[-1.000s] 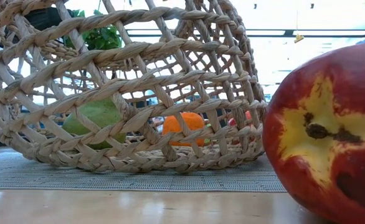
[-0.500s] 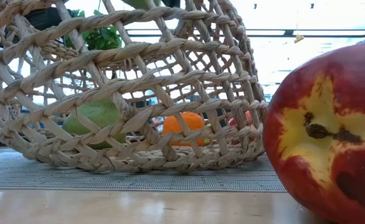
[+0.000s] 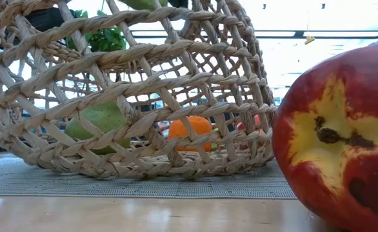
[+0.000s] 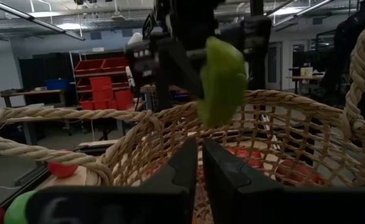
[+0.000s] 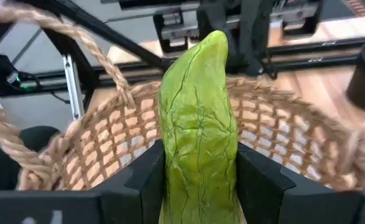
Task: Build produce basket
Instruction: Put the cucumber into the brown basket
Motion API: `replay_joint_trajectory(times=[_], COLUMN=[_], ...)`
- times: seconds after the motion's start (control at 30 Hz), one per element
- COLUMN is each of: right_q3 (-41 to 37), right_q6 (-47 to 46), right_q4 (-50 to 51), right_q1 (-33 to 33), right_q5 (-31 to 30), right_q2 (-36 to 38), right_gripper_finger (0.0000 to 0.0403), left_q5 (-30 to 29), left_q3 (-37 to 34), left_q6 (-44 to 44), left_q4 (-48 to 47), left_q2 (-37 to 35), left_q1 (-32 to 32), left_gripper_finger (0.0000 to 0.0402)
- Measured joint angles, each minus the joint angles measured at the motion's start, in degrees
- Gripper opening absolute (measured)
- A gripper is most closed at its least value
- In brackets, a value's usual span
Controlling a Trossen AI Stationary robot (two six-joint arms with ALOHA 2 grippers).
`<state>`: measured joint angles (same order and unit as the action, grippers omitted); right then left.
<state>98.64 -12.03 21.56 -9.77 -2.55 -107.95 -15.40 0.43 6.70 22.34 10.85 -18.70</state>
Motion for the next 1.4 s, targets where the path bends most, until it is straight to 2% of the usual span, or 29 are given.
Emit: replay_joint_trajectory(times=[0.3,0.7,1.1,1.27,1.4], right_q3=[-0.15,-0.06,8.71,7.7,3.71], right_q6=[0.13,0.2,3.41,3.18,2.43], right_q4=[0.44,-0.25,1.6,0.81,-1.35], right_q1=[-0.03,-0.02,-0.54,-0.16,-0.21], right_q5=[1.12,2.59,3.83,3.63,2.77], right_q2=[-3.51,-3.6,-3.52,-3.49,-3.49], right_gripper_finger=[0.0172,0.0172,0.0172,0.0172,0.0172], left_q5=[0.0,0.0,0.0,0.0,0.01], left_q3=[0.0,0.0,0.0,0.0,0.0], left_q6=[-0.02,0.0,0.0,0.0,0.0], left_q4=[0.21,0.01,0.01,0.01,0.01], left_q2=[0.28,1.11,1.11,1.11,1.14], left_q1=[0.0,-0.02,-0.01,0.0,-0.02], left_gripper_finger=[0.0028,0.0033,0.0036,0.0031,0.0028])
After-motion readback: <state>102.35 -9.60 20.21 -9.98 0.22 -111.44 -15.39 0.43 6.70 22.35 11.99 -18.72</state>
